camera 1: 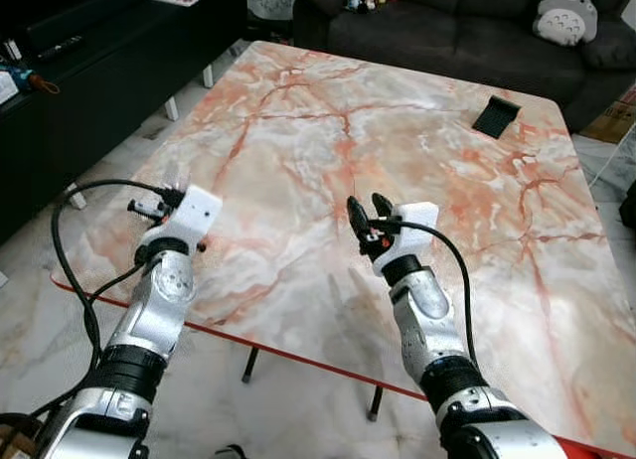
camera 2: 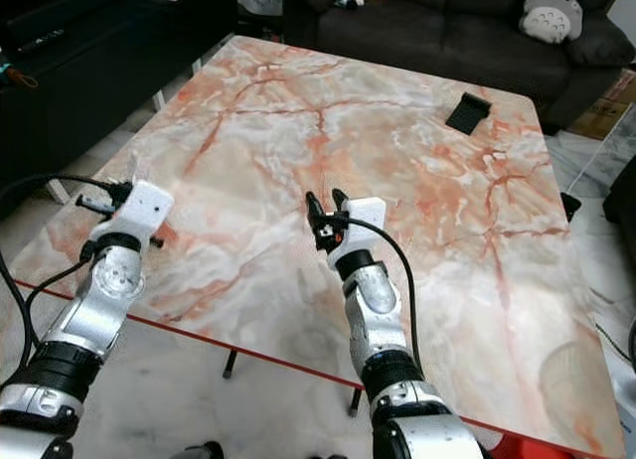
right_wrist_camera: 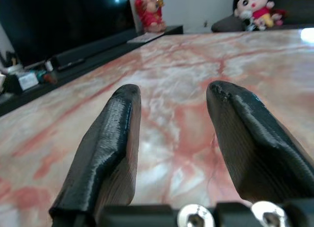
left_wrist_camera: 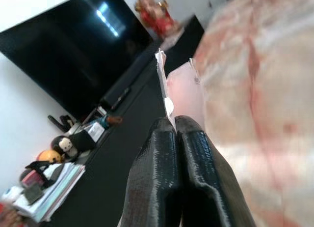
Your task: Picking trash to rubbish bin
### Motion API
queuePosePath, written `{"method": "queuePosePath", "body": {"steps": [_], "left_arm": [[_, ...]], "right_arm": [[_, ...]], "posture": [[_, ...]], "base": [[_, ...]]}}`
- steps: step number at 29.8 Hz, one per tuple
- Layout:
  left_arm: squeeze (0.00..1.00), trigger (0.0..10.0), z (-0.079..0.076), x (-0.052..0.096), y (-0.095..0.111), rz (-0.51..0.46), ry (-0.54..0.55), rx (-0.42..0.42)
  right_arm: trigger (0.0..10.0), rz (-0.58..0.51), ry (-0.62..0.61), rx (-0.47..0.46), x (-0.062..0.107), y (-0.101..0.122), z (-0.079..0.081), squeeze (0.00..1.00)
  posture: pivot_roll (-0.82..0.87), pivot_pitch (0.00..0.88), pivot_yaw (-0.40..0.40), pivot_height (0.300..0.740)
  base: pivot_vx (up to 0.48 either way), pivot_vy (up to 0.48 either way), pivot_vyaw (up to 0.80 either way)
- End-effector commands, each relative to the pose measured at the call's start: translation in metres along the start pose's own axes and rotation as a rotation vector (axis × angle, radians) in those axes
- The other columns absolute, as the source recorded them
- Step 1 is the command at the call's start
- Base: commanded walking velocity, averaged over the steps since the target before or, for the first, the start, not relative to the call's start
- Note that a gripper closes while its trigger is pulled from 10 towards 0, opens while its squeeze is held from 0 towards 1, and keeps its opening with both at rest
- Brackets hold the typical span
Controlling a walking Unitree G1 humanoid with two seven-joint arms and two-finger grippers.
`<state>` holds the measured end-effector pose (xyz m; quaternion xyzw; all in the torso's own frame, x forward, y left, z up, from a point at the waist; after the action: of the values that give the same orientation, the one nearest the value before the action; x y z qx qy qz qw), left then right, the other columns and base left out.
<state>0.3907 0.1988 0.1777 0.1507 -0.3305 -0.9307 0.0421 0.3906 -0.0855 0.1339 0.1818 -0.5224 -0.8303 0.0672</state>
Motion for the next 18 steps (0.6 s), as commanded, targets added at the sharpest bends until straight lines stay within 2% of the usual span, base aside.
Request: {"method": "queuePosePath", "body": {"steps": [1, 4, 7, 10, 18], "left_arm": [[0.00, 10.0, 0.005, 0.001, 0.008, -0.036, 0.037, 0.066], [0.00, 10.0, 0.006, 0.004, 0.013, -0.060, 0.066, 0.139], [0.00, 10.0, 0.000, 0.008, 0.021, -0.114, 0.037, 0.215], [0.00, 10.0, -0.004, 0.011, 0.028, -0.156, 0.018, 0.243], [0.00, 10.0, -0.004, 0.013, 0.035, -0.208, 0.031, 0.295]], "right_arm": [[10.0, -0.068, -0.001, 0.003, -0.006, 0.016, 0.001, 0.00], [10.0, -0.107, -0.009, 0.010, -0.008, 0.024, 0.002, 0.00], [10.0, -0.118, -0.037, 0.019, -0.007, 0.026, -0.003, 0.00], [10.0, -0.109, -0.046, 0.033, -0.005, 0.024, -0.005, 0.00], [10.0, -0.142, -0.063, 0.037, -0.003, 0.029, -0.008, 0.00]], "posture": [[0.09, 0.112, -0.117, 0.740], [0.09, 0.112, -0.117, 0.740], [0.09, 0.105, -0.115, 0.740], [0.09, 0.097, -0.113, 0.740], [0.09, 0.084, -0.110, 0.740]], "base": [[0.000, 0.000, 0.00], [0.000, 0.000, 0.00], [0.000, 0.000, 0.00], [0.000, 0.000, 0.00], [0.000, 0.000, 0.00]]}}
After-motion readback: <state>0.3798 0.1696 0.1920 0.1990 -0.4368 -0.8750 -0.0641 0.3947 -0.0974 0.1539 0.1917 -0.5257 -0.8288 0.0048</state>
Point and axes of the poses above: a point about 5 cm out from each wrist's last joint towards the gripper, its own x axis pointing back from the gripper into the wrist, its own y axis along the axis of the wrist's last joint, z = x × y, the point moved 4 cm from there along -x, pointing out of the wrist towards the gripper, and after that the axes turned 13 degrees about -x, right-handed, at the moved point
